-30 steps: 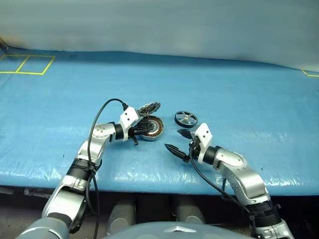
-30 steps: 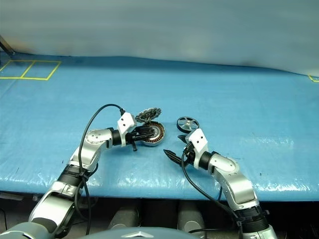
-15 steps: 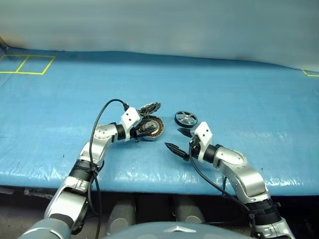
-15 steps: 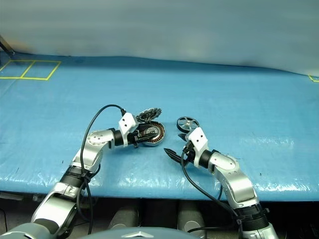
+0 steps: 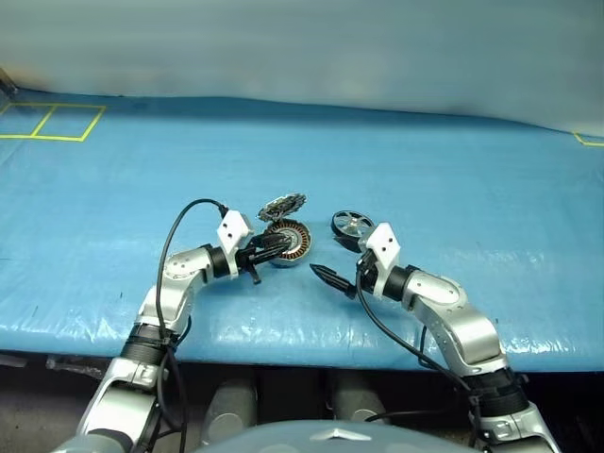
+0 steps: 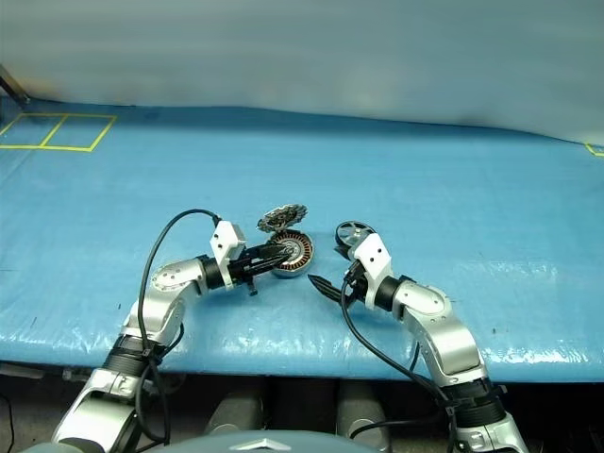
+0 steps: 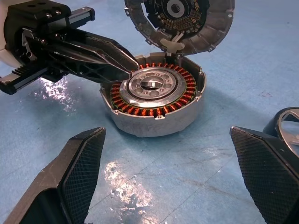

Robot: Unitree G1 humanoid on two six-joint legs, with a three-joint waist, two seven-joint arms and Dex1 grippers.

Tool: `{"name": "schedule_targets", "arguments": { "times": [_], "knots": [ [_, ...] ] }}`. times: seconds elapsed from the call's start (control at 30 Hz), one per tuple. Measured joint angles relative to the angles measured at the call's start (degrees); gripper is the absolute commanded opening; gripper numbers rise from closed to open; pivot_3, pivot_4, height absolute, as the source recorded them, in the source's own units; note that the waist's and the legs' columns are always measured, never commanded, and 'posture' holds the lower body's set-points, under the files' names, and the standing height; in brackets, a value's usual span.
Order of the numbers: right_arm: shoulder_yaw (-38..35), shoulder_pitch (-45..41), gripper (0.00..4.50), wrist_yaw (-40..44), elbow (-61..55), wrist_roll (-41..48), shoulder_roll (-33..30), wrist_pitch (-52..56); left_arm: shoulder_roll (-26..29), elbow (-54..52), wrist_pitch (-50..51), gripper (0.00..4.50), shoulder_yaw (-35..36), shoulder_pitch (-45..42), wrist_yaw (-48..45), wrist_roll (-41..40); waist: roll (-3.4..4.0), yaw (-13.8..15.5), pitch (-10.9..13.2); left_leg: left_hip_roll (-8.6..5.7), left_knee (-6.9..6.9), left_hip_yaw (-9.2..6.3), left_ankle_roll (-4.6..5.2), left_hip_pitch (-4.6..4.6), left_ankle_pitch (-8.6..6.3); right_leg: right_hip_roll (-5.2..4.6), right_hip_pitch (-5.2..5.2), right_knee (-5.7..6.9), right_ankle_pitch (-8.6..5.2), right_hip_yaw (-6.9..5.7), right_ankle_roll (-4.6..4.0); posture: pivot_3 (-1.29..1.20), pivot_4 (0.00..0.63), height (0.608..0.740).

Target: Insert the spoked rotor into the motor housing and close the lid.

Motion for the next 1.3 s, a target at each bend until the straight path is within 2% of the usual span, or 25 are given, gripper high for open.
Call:
{"name": "schedule_targets", "arguments": {
  "times": [0.33, 0.7, 1.3],
  "knots": [
    [0.59, -1.53, 4.50, 0.04, 2.00, -0.39, 0.91, -0.32, -1.05, 0.05, 2.80, 0.03, 0.28, -3.18, 2.46, -0.67, 0.00, -0.05, 0.00, 0.00, 0.06, 0.00, 0.00, -0.01, 0.00, 0.00, 0.02, 0.01, 0.03, 0.00, 0.06, 0.00, 0.150, 0.740],
    [0.90, 0.69, 4.50, -1.25, 1.99, -0.64, 1.99, -1.35, -0.16, 5.64, 4.22, 0.03, -3.73, -8.25, 2.18, 5.44, 0.00, -0.08, 0.00, -0.01, 0.08, 0.00, 0.00, 0.00, 0.00, 0.01, 0.03, 0.01, 0.06, 0.00, 0.10, 0.00, 0.150, 0.740],
    [0.90, 0.88, 4.50, -2.26, 1.81, -0.58, 2.38, -1.36, -1.44, 5.96, 3.74, 0.03, -3.52, -8.12, 1.92, 5.44, 0.00, -0.04, 0.00, -0.01, 0.08, -0.01, 0.00, -0.01, 0.00, 0.00, 0.03, 0.01, 0.06, 0.00, 0.10, 0.00, 0.150, 0.740]
  ]
}}
